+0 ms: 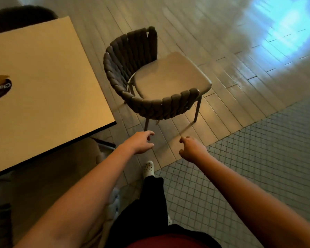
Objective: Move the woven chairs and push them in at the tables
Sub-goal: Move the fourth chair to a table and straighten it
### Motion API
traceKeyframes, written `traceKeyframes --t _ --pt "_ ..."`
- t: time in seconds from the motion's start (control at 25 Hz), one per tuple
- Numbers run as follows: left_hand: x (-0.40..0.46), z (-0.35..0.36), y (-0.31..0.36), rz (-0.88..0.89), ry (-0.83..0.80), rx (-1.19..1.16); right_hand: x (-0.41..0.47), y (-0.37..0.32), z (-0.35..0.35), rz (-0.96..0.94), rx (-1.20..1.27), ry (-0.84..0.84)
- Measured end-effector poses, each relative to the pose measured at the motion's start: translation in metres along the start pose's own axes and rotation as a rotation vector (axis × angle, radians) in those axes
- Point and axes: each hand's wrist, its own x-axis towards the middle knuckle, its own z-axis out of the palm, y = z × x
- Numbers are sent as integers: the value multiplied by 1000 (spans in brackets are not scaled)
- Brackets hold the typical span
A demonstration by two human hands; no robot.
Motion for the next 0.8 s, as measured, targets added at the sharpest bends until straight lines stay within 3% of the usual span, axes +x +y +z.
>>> traceKeyframes --t 0.08,0.28,0.52,0.64,0.8 --pt "30 -14 0 22 0 -2 27 -5 -10 6 -7 6" --pt "117 -93 -21 36 169 378 122 -51 -41 5 -26 48" --pt "214 -192 -83 -135 58 936 220 -122 -67 -129 -34 35" --pt "249 -223 -108 -165 7 1063 250 -152 -65 -175 -36 -36" --pt "294 -263 -143 -23 0 1092 283 -185 -52 -182 -63 -87"
